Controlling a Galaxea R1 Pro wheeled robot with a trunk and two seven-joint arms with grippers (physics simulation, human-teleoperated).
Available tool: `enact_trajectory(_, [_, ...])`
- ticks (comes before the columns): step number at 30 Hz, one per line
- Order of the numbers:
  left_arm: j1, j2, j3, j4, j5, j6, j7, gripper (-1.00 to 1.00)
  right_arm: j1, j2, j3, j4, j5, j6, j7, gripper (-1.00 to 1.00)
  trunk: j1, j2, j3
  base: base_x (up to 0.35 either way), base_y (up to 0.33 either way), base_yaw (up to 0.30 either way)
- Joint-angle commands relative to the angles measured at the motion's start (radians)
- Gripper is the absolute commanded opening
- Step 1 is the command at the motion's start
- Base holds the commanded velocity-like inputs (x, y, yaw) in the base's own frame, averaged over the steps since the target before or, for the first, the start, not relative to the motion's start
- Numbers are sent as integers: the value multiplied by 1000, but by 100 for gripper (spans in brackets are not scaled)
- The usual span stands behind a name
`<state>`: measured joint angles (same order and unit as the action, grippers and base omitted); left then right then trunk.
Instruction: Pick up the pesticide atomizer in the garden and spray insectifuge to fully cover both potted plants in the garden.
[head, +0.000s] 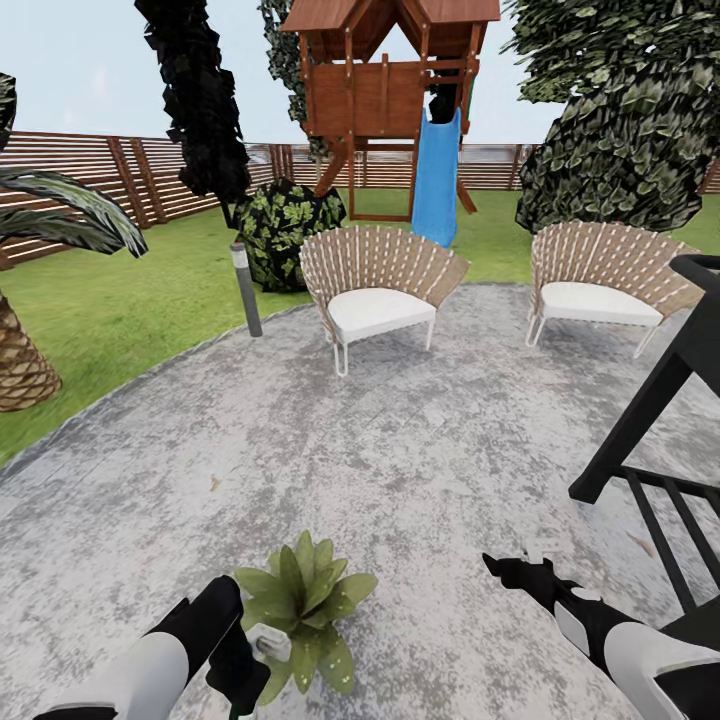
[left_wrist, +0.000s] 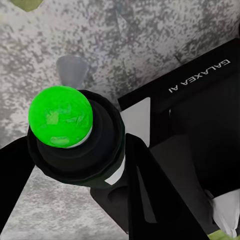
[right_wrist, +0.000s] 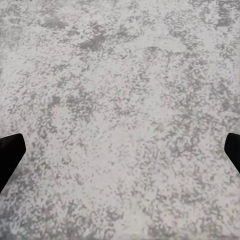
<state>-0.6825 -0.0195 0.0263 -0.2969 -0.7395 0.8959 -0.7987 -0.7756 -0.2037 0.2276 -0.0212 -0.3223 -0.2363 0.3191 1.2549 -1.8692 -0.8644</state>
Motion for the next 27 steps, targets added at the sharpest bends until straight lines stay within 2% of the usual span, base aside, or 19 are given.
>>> enact_trajectory(1, [0,0,3,-3,-11,4,-9,-100,-1,0,8,1,-11,-3,5,100,0,0,-1,0,10,-51])
enact_trajectory(8, [0,1,3,-48,-11,5,-10,-100,-1,0,7,1,-11,-3,5,100,0,0,-1,0,2,-228])
enact_trajectory(16, [0,0,1,-54,-11,5,-9,-100,-1,0,7,1,-11,-3,5,100,0,0,-1,-3,11,-215])
enact_trajectory(23, [0,0,1,-54,-11,5,-9,-100,-1,0,7,1,-11,-3,5,100,0,0,-1,-101,233,-30])
enact_trajectory(27, [0,0,1,-54,-11,5,-9,-100,-1,0,7,1,-11,-3,5,100,0,0,-1,-109,288,-198])
